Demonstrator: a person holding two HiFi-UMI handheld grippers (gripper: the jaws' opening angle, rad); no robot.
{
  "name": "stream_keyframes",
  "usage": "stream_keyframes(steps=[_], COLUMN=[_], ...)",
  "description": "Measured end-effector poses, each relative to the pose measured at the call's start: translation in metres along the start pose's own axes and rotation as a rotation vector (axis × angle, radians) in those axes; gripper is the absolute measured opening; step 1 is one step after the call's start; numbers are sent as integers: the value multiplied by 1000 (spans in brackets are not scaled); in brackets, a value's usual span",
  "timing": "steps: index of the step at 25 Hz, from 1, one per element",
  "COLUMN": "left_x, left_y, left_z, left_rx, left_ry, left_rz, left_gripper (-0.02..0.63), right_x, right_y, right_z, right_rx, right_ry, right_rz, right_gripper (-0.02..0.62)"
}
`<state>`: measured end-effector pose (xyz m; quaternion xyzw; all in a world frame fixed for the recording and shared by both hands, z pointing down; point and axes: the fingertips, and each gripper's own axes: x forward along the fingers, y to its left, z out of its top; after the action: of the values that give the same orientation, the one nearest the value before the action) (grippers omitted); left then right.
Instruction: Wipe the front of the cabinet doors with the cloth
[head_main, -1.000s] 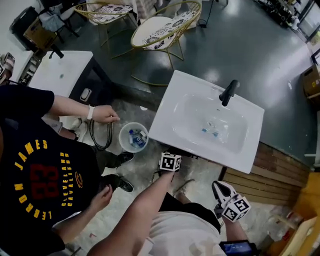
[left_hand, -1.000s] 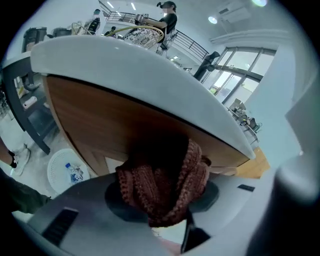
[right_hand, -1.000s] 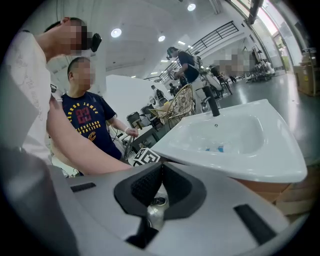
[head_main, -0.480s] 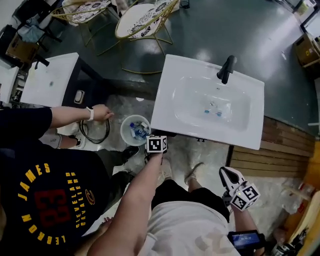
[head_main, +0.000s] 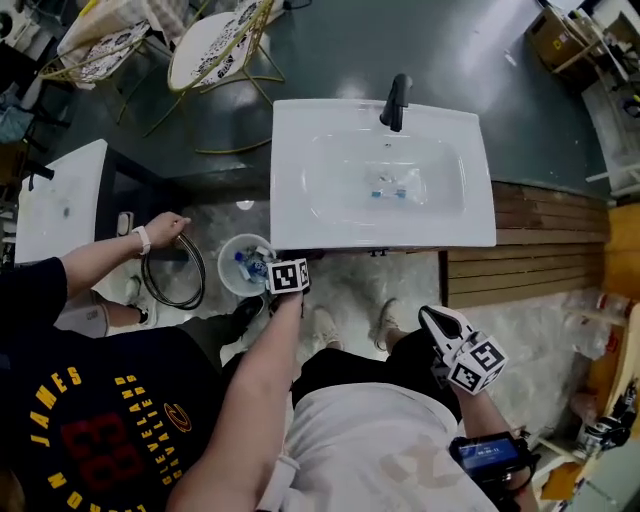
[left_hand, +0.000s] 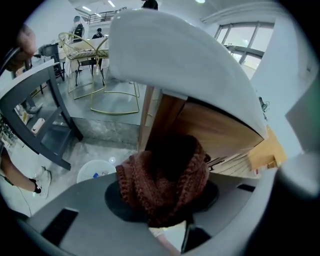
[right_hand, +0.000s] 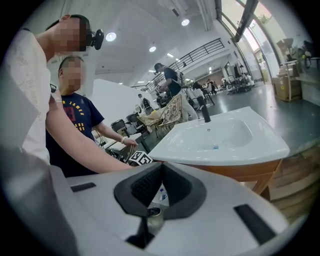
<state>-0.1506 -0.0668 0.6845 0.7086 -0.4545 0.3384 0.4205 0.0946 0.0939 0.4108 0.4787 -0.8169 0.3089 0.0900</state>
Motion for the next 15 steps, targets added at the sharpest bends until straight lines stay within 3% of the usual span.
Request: stream_keyframes(steps=[7,15], left_x=[18,37], left_y=[-1,-43], left_z=[-6,-9], left_rx=[-8,-24], left_ry=[13,-19], left_rz=[35,24], left_gripper=[161,161], right_x=[0,-1], right_y=[-7,-46], right_z=[-10,-1], right_rx=[5,-32], right_ry=[32,84], right_rz=[22,99], right_gripper=[14,14])
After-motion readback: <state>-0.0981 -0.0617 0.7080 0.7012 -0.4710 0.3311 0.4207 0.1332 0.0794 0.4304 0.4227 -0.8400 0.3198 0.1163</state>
